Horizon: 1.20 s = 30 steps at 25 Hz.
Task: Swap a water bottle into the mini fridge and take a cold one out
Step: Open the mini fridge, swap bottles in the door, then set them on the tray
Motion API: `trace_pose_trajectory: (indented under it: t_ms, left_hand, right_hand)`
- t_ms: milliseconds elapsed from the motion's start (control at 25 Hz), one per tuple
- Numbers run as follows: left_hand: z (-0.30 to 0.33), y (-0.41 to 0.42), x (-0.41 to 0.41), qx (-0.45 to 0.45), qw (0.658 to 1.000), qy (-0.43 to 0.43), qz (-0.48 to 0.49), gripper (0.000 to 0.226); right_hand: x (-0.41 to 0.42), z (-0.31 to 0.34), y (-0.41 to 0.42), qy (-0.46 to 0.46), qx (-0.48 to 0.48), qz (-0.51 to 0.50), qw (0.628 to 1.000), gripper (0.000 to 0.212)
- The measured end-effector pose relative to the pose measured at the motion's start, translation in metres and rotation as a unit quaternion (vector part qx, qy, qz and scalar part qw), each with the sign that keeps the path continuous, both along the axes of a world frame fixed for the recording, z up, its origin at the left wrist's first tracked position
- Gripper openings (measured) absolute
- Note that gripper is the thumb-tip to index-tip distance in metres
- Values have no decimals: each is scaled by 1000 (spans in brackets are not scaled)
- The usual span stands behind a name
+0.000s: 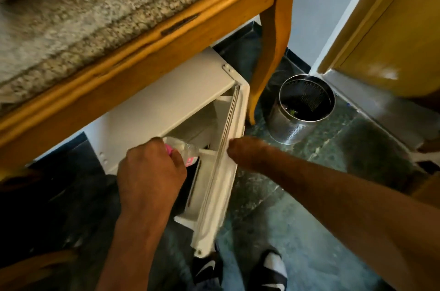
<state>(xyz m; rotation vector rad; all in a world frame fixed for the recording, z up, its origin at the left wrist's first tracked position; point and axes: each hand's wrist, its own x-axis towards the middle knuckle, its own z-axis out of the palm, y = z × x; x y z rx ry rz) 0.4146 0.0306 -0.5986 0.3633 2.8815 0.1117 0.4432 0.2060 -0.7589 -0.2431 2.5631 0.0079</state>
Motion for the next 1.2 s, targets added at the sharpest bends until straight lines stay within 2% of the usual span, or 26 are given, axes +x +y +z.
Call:
trace_pose_trajectory:
  t_ms: [200,320,560,720,800,960,1200]
  left_hand:
    - [4,-30,-23,-7,998,33,44,32]
    - [1,-38,-37,-26,998,27,46,33]
    - [13,-45,-60,-18,1000,24,9,35]
    - [60,-45,-36,-52,998,14,-38,35]
    - [115,-41,-20,-67,996,12,-63,34]
    - [222,-41,5,-35,995,26,-87,24]
    - [374,-36,-23,-1,980,153,-125,29]
  right_hand:
    - [-55,-1,-43,53,-25,-22,998,39]
    - [-82,-7,-52,87,-39,-48,994,32]
    - [-92,19,-52,57,-12,-33,998,33]
    - [-65,117,-53,64,-53,-51,995,28]
    - [-47,205,-55,90,-65,-50,993,24]
    - [1,351,-75,159,-97,-36,982,20]
    - [-11,534,-80,257,-103,-43,960,13]
